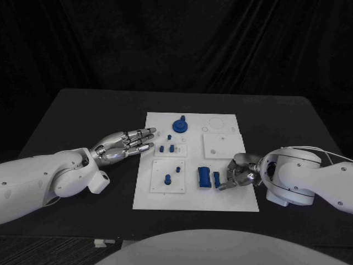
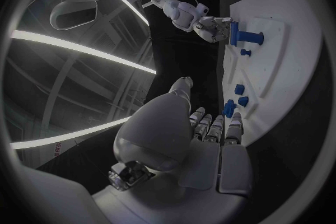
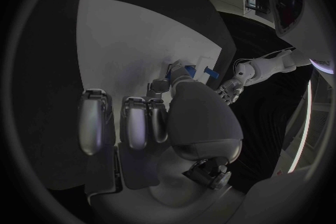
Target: Assemble the parts on the task board
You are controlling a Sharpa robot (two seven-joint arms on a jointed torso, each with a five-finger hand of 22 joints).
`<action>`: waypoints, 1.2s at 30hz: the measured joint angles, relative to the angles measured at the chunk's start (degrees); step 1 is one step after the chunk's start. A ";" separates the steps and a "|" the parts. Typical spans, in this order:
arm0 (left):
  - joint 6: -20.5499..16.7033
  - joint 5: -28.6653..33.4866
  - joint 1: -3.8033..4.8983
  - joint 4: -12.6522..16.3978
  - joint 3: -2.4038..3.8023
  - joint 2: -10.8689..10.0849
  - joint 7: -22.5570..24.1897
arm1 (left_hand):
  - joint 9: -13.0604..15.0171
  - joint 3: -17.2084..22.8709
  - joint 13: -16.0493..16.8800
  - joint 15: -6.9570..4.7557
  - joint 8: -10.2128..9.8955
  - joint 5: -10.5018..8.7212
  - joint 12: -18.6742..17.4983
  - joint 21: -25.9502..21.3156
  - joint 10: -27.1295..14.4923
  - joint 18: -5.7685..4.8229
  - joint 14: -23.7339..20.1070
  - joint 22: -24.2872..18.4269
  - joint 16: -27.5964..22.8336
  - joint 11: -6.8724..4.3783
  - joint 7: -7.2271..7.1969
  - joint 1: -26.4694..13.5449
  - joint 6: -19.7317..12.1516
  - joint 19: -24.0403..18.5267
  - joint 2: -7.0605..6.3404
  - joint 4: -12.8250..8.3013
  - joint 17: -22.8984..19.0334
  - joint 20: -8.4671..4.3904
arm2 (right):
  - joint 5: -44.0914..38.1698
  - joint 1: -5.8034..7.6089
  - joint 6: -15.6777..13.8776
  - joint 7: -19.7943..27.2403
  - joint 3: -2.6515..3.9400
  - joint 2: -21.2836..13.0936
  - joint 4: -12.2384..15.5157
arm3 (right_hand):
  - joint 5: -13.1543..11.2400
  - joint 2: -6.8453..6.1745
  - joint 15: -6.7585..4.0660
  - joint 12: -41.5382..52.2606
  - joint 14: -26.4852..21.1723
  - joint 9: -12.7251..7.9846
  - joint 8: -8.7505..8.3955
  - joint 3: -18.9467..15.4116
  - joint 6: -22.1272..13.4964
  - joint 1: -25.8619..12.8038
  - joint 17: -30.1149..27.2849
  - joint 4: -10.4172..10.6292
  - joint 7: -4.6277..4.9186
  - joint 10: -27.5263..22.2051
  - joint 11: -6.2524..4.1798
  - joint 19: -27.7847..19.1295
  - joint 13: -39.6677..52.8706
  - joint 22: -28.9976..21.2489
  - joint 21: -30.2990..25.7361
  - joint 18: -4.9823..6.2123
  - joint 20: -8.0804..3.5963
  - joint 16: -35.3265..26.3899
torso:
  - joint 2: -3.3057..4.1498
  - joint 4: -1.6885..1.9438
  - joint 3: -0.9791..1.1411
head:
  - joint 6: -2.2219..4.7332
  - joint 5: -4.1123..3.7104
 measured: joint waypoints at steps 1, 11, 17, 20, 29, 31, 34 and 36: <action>0.00 0.00 0.00 0.00 0.00 0.01 0.00 | 0.00 0.09 0.00 0.00 0.00 0.10 0.00 0.00 0.00 0.00 0.00 0.00 0.00 0.00 0.00 0.00 0.00 0.00 0.00 -0.09 0.00 0.00 | 0.06 0.00 0.00 -0.08 0.00 0.10 -0.09 | 0.00 0.00 0.00 0.00 0.00 0.03 0.00 0.00 0.00 0.00 0.00 0.00 0.00 0.00 0.00 0.00 0.00 0.00 0.00 0.00 0.00 0.00 | -0.01 0.00 0.00 | 0.00 0.00; 0.01 0.00 -0.03 -0.01 0.00 0.09 -0.02 | 0.00 0.68 0.00 0.00 0.00 1.01 0.00 0.00 0.16 0.00 0.00 0.00 0.00 0.16 0.00 0.47 0.00 0.00 -0.03 -1.01 0.01 0.00 | 0.94 -0.06 0.21 -0.70 -0.03 1.18 -0.98 | -0.01 1.96 -0.41 0.00 0.01 1.17 0.34 0.51 0.92 1.97 0.00 -1.63 -0.30 -0.19 -0.22 0.21 0.00 0.00 -0.23 0.00 -0.21 0.00 | -0.01 0.00 0.00 | 0.00 0.07; 0.03 0.00 -0.05 -0.01 0.00 0.13 -0.02 | 0.00 0.87 0.00 0.00 0.00 1.31 0.00 0.00 0.16 0.00 0.00 0.00 0.00 0.16 0.00 0.68 0.00 0.00 -0.24 -1.51 0.02 0.00 | 1.43 -0.10 0.68 -1.12 0.02 1.71 -1.22 | 0.90 1.04 -0.41 0.00 0.01 1.55 0.31 1.06 0.92 5.01 0.00 -5.52 -0.30 0.00 -0.41 0.21 0.00 0.00 -0.71 0.00 -0.21 0.00 | -0.02 -0.01 0.00 | 0.00 0.17; 0.04 0.00 -0.05 -0.01 0.00 0.13 -0.03 | 0.00 0.87 0.00 0.00 0.00 1.31 0.00 0.00 0.16 0.00 0.00 -0.01 0.00 0.15 0.00 0.68 0.00 0.00 -0.24 -1.52 0.02 0.00 | 1.63 -0.19 1.12 -1.27 0.02 1.90 -1.26 | 0.95 0.49 -0.41 0.00 0.01 1.66 -0.01 0.98 1.13 5.56 0.00 -6.50 -0.09 0.00 -0.41 0.21 -0.01 0.00 -0.86 0.00 -0.21 0.00 | -0.02 -0.01 0.00 | 0.00 0.20; 0.05 0.00 -0.08 0.01 0.00 0.05 -0.03 | 0.00 1.10 0.00 0.00 0.00 1.55 0.00 0.00 0.15 0.00 0.00 -0.01 0.00 0.15 0.00 0.68 0.00 0.00 -0.24 -1.74 0.03 0.00 | 1.96 -0.33 2.17 -1.39 0.02 1.82 -1.32 | -0.17 -0.32 -0.41 0.00 0.01 1.99 -0.48 -0.34 1.33 6.51 0.00 -7.95 0.11 0.00 -0.40 0.21 -0.01 -0.01 -1.38 0.00 -0.21 0.00 | -0.01 0.00 0.00 | 0.00 0.34; 0.04 0.00 -0.08 0.03 0.00 0.01 -0.02 | 0.00 1.10 0.00 0.00 0.00 1.54 0.00 0.00 0.15 0.00 0.00 -0.01 0.00 0.15 0.00 0.68 0.00 0.00 -0.24 -1.74 0.03 0.00 | 2.01 -0.34 2.39 -1.35 0.02 1.56 -1.19 | -0.17 -0.25 -0.41 0.00 0.00 2.15 -0.64 -0.54 1.32 6.99 0.00 -8.08 0.11 0.00 -0.39 0.21 -0.01 -0.01 -1.60 0.00 -0.21 0.00 | -0.02 0.00 0.00 | 0.00 0.40; 0.00 0.00 -0.08 0.13 0.00 -0.20 0.09 | 0.01 1.26 0.00 0.00 0.00 1.54 0.00 0.00 0.15 0.00 0.00 0.00 0.00 0.15 0.33 0.68 0.33 0.00 -0.24 -1.90 0.03 0.00 | 2.18 -0.35 2.66 -1.14 0.02 0.78 -0.58 | -0.17 -0.31 -0.41 0.00 0.00 2.18 -0.80 -1.71 1.32 7.09 0.00 -7.67 0.11 0.00 -0.39 0.21 -0.01 0.02 -2.17 0.00 -0.21 0.00 | -0.02 0.00 0.01 | 0.00 0.48; -0.12 0.00 -0.09 0.38 0.00 -0.55 0.26 | 0.11 1.26 0.06 0.00 0.25 1.54 0.00 0.22 0.16 0.00 0.00 0.14 0.00 0.16 0.42 0.68 1.03 0.00 -0.24 -1.90 0.03 0.00 | 2.53 -0.34 2.80 -0.76 0.02 -0.21 0.19 | -0.17 -0.38 -0.41 0.00 0.00 2.20 -0.85 -2.36 1.21 7.15 0.00 -7.01 0.22 0.00 -0.39 0.21 -0.01 0.04 -2.38 0.00 -0.21 0.00 | -0.02 -0.01 0.01 | 0.00 0.50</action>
